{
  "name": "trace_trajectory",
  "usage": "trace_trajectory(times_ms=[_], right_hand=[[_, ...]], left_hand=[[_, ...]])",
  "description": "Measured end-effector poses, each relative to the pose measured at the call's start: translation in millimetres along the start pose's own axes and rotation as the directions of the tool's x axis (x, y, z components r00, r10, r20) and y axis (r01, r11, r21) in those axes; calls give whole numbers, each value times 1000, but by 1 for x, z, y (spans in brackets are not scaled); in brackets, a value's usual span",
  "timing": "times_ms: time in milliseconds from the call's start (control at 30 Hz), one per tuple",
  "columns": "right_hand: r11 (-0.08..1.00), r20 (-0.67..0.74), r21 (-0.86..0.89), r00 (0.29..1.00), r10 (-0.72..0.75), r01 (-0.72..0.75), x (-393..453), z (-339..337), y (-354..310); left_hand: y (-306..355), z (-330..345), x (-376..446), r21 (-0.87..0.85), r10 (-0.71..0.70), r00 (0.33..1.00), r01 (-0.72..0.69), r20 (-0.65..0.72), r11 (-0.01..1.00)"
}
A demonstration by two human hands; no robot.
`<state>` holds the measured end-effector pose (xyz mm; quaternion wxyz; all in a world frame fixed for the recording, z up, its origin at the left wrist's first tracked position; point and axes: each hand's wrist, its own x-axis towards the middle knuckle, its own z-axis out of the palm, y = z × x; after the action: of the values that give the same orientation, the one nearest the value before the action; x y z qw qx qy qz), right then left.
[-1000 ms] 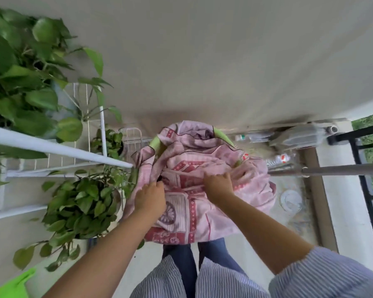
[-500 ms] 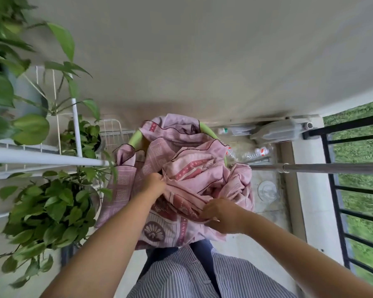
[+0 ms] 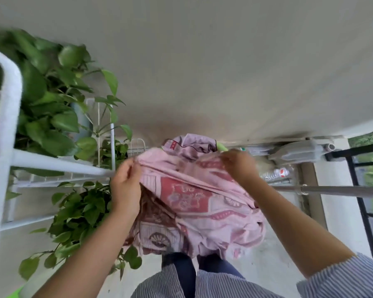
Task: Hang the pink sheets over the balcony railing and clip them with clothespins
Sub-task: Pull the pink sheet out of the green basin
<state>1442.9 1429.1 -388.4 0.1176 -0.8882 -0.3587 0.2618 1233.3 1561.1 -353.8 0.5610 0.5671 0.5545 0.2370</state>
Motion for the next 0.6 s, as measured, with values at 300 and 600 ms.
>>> trace_trajectory(times_ms=[300, 600], right_hand=[[961, 193, -276, 978, 82, -26, -34, 19, 26], [993, 398, 120, 916, -45, -3, -15, 90, -42]], left_hand=[[-3, 1, -27, -101, -365, 864, 421, 348, 901], [-34, -35, -31, 403, -676, 706, 567, 210, 718]])
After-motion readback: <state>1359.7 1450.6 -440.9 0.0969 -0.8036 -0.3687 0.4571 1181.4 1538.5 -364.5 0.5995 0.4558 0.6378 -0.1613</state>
